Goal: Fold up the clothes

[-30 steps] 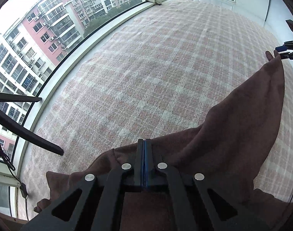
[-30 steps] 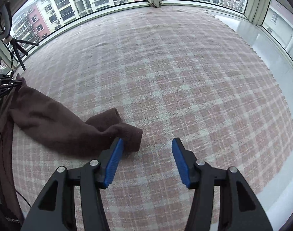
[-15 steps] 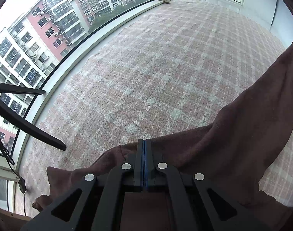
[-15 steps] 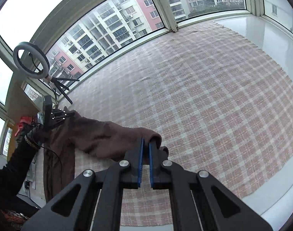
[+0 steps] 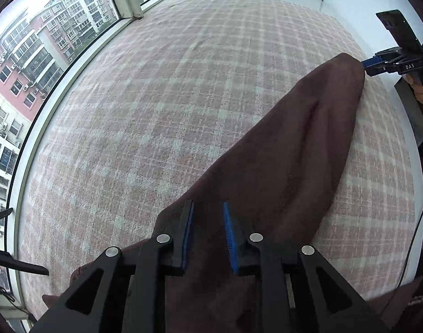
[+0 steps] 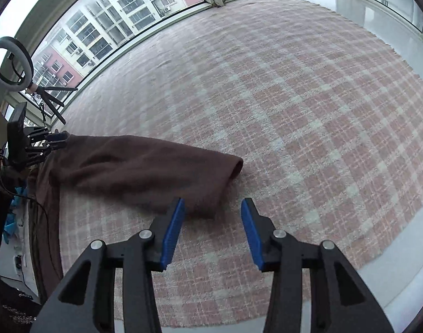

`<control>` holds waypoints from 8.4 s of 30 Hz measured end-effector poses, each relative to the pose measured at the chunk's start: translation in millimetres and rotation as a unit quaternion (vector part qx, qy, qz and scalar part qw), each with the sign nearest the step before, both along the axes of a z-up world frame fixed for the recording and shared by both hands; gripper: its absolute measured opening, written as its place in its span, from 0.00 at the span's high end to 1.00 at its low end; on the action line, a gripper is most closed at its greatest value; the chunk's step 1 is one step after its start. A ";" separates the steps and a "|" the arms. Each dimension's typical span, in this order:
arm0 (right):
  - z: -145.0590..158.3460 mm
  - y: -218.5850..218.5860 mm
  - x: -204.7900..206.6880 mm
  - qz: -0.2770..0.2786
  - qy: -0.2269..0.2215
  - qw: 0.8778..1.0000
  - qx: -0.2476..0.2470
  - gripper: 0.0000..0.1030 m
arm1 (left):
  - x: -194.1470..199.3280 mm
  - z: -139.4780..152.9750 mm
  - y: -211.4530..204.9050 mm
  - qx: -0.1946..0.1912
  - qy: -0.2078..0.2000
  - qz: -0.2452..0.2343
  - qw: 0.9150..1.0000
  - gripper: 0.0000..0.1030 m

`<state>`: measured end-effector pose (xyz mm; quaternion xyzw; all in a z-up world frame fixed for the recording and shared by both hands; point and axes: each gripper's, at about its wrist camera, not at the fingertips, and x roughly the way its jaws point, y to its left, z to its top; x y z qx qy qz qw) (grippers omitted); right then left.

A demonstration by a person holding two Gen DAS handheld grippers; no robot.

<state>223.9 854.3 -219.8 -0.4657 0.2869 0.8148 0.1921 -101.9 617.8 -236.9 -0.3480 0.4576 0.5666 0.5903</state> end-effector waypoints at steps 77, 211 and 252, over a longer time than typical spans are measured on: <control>-19.6 -6.4 -43.4 0.031 0.038 0.999 -0.017 0.62 | -169.4 23.6 -41.2 -0.043 0.023 0.140 0.989 0.75; 17.8 -396.3 -119.8 0.274 -0.049 0.960 0.034 0.95 | 180.5 26.4 -335.6 0.046 -0.242 0.302 0.921 0.82; 10.3 -290.6 -247.0 0.224 -0.006 0.975 -0.006 0.63 | 257.7 44.1 -233.9 0.064 -0.122 0.161 0.977 0.44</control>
